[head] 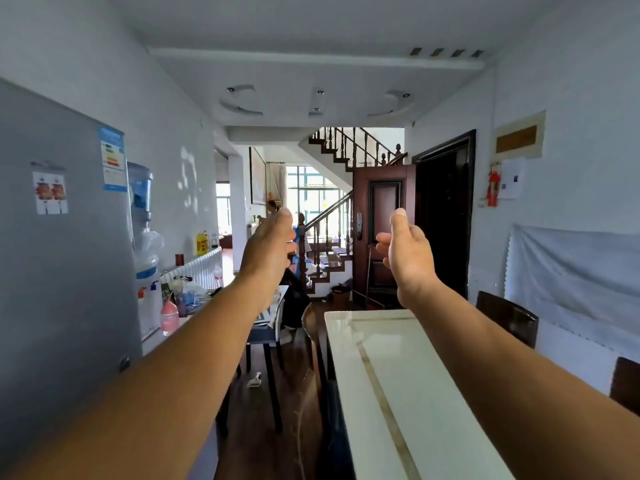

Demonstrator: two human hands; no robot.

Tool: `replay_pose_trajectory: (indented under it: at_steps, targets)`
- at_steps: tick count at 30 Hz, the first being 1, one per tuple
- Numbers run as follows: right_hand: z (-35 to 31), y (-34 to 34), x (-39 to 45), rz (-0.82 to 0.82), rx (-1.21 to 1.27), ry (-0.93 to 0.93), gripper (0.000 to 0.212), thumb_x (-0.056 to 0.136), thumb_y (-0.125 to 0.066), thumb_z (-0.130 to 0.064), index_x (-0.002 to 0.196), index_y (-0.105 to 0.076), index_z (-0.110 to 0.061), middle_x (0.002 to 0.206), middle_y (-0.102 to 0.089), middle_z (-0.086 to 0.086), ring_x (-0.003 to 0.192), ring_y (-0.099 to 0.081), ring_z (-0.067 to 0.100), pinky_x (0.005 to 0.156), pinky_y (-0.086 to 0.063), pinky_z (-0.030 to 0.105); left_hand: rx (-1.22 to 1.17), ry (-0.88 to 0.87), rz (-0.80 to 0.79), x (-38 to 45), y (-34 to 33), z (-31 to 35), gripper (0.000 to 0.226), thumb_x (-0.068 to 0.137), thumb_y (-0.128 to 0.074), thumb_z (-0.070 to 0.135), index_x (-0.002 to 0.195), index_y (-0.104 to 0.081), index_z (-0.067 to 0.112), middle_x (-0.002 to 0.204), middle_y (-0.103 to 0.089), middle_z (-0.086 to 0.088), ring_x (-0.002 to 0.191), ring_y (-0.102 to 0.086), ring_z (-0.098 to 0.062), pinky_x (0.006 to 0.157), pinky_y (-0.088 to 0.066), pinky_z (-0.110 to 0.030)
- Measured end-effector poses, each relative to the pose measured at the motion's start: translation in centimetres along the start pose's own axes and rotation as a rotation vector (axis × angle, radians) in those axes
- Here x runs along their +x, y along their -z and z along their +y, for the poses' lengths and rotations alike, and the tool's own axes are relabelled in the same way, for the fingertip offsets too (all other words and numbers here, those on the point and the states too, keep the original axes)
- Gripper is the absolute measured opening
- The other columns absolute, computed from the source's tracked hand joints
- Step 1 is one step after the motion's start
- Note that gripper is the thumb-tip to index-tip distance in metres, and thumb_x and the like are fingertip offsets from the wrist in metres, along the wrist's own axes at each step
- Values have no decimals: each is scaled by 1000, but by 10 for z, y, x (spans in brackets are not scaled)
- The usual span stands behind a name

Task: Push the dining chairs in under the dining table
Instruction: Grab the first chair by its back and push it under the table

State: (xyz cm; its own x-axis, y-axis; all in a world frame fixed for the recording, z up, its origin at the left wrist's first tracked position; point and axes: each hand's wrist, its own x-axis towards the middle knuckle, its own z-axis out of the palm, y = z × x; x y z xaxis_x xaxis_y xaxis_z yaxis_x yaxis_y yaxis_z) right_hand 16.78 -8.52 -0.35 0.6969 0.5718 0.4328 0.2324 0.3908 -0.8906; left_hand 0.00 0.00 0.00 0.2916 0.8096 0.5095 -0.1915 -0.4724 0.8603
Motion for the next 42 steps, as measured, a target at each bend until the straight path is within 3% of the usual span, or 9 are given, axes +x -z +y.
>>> replay_pose_trajectory:
  at_steps: [5, 10, 15, 20, 23, 33, 36, 39, 42]
  targets:
    - [58, -37, 47, 19, 27, -32, 33, 89, -37, -56, 100, -46, -26, 89, -60, -10, 82, -56, 3, 66, -38, 23, 12, 45, -10, 44, 5, -51, 41, 96, -35, 48, 125, -49, 23, 95, -57, 5, 82, -56, -6, 67, -48, -22]
    - [121, -72, 106, 73, -22, -51, 30, 86, -37, -61, 93, -46, -33, 89, -59, -12, 85, -55, 4, 70, -37, 27, 85, 125, -8, 104, 6, -109, 30, 96, -33, 50, 97, -52, 27, 102, -59, 0, 101, -58, -19, 96, -43, -41]
    - [177, -106, 146, 58, -45, -113, 25, 86, -38, -61, 81, -47, -38, 84, -61, -11, 79, -57, 5, 62, -39, 23, 94, 204, -9, 149, 11, -159, 25, 96, -34, 48, 92, -51, 30, 104, -59, -1, 103, -58, -21, 91, -44, -37]
    - [228, -134, 176, 89, -82, -163, 34, 88, -37, -60, 96, -50, -30, 89, -60, -9, 84, -57, 7, 64, -39, 23, 48, 296, -18, 195, 12, -213, 24, 95, -38, 47, 86, -51, 29, 90, -52, 1, 84, -50, -15, 66, -39, -25]
    - [254, -150, 191, 118, -112, -186, 30, 89, -37, -57, 82, -49, -31, 81, -59, -8, 75, -56, 6, 61, -39, 24, 6, 331, -51, 224, 12, -249, 23, 96, -39, 45, 87, -51, 27, 83, -48, 2, 72, -46, -11, 59, -34, -22]
    - [330, -229, 237, 208, -193, -272, 36, 92, -36, -51, 92, -54, -20, 100, -61, 11, 87, -61, 21, 66, -44, 30, -2, 443, -148, 324, 37, -363, 28, 96, -39, 46, 75, -47, 29, 77, -46, 5, 65, -44, -8, 56, -33, -21]
    - [356, -246, 246, 228, -206, -315, 38, 92, -39, -50, 96, -56, -16, 100, -63, 15, 82, -62, 19, 75, -49, 37, -16, 481, -198, 343, 41, -394, 32, 96, -38, 43, 68, -39, 28, 70, -39, 6, 58, -37, -9, 53, -28, -23]
    - [379, -253, 253, 236, -235, -395, 43, 91, -47, -47, 117, -53, -13, 110, -63, 12, 101, -61, 24, 94, -50, 42, 6, 522, -221, 355, 38, -425, 34, 96, -39, 42, 65, -34, 29, 68, -38, 6, 58, -36, -9, 53, -29, -25]
    - [410, -257, 266, 212, -284, -455, 45, 90, -55, -37, 127, -47, -14, 122, -60, 10, 110, -58, 24, 99, -47, 42, 24, 600, -222, 372, 32, -465, 28, 93, -41, 47, 72, -43, 28, 68, -43, 6, 60, -40, -9, 57, -36, -25]
